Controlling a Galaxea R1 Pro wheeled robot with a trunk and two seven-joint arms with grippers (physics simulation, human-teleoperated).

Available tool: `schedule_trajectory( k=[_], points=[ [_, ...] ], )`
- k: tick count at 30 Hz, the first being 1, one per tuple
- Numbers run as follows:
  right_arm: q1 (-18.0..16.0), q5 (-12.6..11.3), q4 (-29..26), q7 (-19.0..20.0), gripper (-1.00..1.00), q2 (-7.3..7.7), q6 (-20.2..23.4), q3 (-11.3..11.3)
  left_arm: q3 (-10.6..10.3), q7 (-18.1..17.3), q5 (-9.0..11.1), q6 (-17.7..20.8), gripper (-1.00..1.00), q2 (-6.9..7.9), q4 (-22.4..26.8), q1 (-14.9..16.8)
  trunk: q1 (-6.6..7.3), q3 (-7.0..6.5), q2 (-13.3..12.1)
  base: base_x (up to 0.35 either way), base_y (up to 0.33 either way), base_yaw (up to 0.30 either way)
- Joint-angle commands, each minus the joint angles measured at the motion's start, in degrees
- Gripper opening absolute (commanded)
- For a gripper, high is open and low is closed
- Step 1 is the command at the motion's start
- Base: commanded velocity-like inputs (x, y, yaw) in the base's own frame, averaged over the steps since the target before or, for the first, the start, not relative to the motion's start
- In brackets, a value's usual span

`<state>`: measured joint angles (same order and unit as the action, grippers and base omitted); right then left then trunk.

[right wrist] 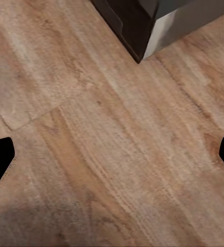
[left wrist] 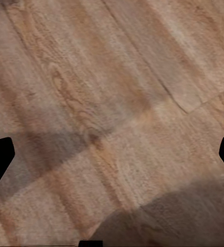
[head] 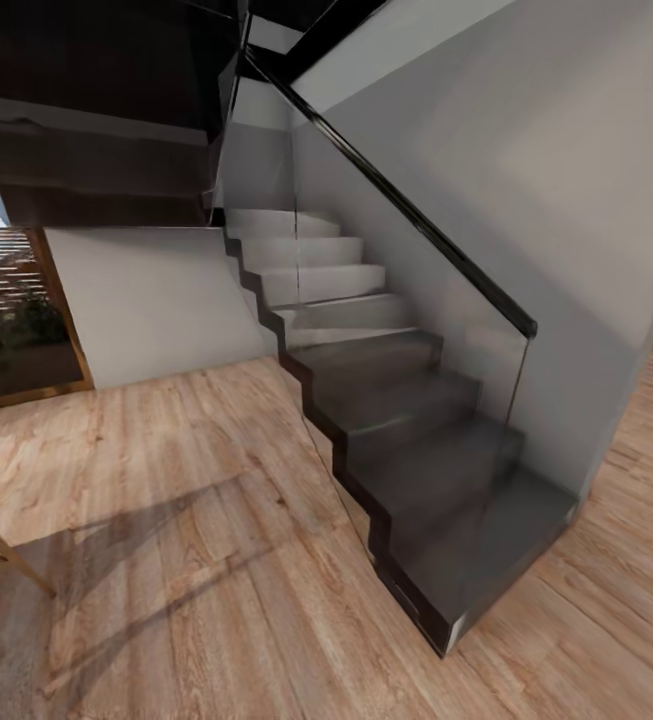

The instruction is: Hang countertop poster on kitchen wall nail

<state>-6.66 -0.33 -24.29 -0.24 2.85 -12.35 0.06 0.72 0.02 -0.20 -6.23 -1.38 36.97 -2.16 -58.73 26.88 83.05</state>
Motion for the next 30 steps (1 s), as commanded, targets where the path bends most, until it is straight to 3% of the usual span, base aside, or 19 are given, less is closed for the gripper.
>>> schedule_trajectory(
  k=[1, 12, 18, 23, 30],
  points=[
    [0.0, 0.0, 0.0, 0.0, 1.00, 0.00, -0.2, 0.0, 0.1, 0.0, 0.0, -0.1, 1.00, -0.03, 0.0, 0.0, 0.00, 0.05, 0.0, -0.003, -0.004, 0.291],
    [0.0, 0.1, 0.0, -0.1, 1.00, -0.11, -0.1, 0.1, 0.1, 0.1, 0.0, -0.1, 1.00, -0.04, 0.0, 0.0, 0.00, 0.05, 0.0, -0.001, -0.001, 0.293],
    [0.0, 0.1, 0.0, -0.1, 1.00, -0.09, -0.1, 0.1, 0.0, 0.1, 0.0, -0.1, 1.00, -0.09, -1.7, 0.0, 0.00, 0.05, 0.0, -0.164, 0.080, 0.282],
    [0.0, 0.1, 0.1, 0.1, 1.00, 0.14, 0.0, 0.1, 0.0, 0.1, 0.0, -0.2, 1.00, -0.11, -2.3, 0.0, 0.00, 0.05, 0.0, -0.272, 0.123, 0.115],
    [0.2, 2.6, 2.4, 0.1, 1.00, 0.30, -0.3, 0.1, 0.0, 0.1, 0.0, -0.3, 1.00, -0.11, -2.5, 0.0, 0.00, 0.05, 0.0, -0.318, 0.056, 0.013]
  ],
)
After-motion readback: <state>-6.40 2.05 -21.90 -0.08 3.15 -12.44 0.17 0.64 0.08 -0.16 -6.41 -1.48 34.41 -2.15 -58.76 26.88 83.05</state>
